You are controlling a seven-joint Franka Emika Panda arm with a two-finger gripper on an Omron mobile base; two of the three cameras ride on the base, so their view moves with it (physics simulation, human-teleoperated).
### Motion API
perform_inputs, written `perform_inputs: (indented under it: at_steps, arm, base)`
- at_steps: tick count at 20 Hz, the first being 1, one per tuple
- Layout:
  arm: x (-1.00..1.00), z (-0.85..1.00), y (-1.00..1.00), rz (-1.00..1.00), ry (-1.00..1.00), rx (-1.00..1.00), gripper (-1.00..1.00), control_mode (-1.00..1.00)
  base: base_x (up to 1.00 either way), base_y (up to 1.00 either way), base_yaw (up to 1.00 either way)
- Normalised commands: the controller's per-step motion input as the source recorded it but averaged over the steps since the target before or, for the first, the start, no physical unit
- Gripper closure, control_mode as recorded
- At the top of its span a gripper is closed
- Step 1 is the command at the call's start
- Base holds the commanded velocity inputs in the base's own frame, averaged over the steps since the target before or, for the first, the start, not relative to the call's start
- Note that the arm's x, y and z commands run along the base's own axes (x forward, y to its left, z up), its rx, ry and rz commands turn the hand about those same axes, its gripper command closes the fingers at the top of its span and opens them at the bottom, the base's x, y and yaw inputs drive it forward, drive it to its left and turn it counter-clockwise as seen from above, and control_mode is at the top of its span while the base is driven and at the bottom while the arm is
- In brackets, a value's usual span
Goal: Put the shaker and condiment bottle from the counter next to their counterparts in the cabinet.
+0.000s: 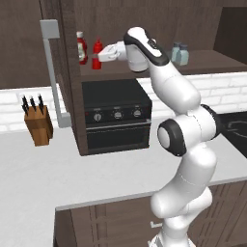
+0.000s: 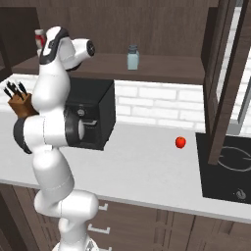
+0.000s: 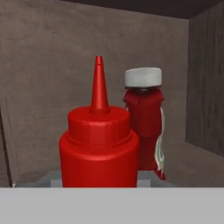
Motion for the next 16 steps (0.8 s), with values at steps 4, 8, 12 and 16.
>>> perform_inputs:
  at_steps: [4,8,12,16]
  arm:
    - [0.38,-0.43,0.59,0.0,0.05,-0.07,-1.0,-1.0]
    - [0.3,-0.38,0.46,0.0,0.03,-0.05,-1.0,-1.0]
    - [0.08,-0.29,0.01,0.0,0.0,0.0,-1.0,-1.0]
    - [0.0,-0.23,0.0,0.0,0.0,0.04,-1.0,-1.0]
  base:
    - [0.0,0.0,0.0]
    - [0.0,0.0,0.0]
    - [0.0,0.0,0.0]
    - [0.0,0.0,0.0]
